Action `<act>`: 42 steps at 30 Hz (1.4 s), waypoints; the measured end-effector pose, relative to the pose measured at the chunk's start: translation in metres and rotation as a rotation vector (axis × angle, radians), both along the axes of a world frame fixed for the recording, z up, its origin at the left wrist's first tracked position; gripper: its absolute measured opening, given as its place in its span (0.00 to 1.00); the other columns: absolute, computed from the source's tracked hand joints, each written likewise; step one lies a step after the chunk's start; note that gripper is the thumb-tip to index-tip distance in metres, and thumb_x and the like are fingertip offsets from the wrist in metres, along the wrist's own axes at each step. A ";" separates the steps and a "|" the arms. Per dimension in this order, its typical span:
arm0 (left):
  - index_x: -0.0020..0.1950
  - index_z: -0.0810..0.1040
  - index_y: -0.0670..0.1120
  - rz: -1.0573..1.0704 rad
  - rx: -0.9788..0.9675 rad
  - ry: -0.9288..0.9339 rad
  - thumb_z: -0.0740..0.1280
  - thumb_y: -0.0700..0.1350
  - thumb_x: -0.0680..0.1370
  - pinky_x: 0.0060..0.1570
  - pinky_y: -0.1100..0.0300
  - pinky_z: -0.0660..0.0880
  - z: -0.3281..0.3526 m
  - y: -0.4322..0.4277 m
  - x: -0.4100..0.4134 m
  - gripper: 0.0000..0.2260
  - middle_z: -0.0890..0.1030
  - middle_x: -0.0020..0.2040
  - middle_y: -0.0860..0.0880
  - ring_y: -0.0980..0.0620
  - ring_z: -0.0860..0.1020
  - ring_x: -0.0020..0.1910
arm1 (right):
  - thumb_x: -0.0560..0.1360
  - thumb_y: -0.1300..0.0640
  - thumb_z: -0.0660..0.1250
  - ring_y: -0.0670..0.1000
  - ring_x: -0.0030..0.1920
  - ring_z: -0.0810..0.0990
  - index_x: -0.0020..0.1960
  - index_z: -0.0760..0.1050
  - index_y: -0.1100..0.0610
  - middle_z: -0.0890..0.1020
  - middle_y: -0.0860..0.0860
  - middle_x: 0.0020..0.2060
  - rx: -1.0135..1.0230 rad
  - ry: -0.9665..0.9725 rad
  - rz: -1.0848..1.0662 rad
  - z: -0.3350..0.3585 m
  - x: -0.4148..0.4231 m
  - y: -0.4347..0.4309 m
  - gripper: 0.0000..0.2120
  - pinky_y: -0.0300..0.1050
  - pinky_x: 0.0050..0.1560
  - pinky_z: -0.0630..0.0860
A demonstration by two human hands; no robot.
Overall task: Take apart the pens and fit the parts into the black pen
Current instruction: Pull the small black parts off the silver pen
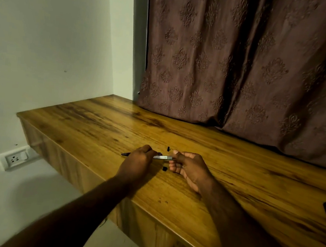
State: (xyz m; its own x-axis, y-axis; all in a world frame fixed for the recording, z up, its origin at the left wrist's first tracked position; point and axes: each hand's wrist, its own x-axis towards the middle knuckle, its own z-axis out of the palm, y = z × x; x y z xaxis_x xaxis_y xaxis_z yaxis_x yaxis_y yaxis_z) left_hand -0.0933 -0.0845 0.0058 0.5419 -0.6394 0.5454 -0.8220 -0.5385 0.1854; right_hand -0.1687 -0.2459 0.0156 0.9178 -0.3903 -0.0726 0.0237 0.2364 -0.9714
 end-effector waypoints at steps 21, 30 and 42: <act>0.54 0.80 0.43 -0.057 -0.107 0.099 0.58 0.50 0.73 0.37 0.60 0.68 0.000 0.005 -0.006 0.18 0.77 0.47 0.46 0.52 0.74 0.38 | 0.82 0.49 0.59 0.53 0.34 0.81 0.48 0.78 0.65 0.82 0.61 0.36 0.077 0.044 0.018 0.002 0.002 -0.006 0.19 0.44 0.35 0.81; 0.55 0.80 0.44 -0.015 -0.124 0.101 0.69 0.41 0.74 0.41 0.58 0.74 -0.004 0.006 -0.002 0.10 0.78 0.49 0.47 0.51 0.77 0.43 | 0.78 0.68 0.60 0.54 0.40 0.82 0.50 0.78 0.68 0.82 0.62 0.40 0.188 0.023 0.054 0.003 -0.003 -0.016 0.09 0.43 0.40 0.82; 0.56 0.80 0.47 0.026 -0.159 0.105 0.68 0.46 0.76 0.39 0.66 0.67 -0.004 0.007 -0.002 0.10 0.78 0.49 0.50 0.56 0.74 0.41 | 0.74 0.75 0.56 0.57 0.46 0.83 0.55 0.77 0.69 0.83 0.63 0.44 0.234 0.006 0.056 0.004 -0.008 -0.021 0.15 0.45 0.45 0.83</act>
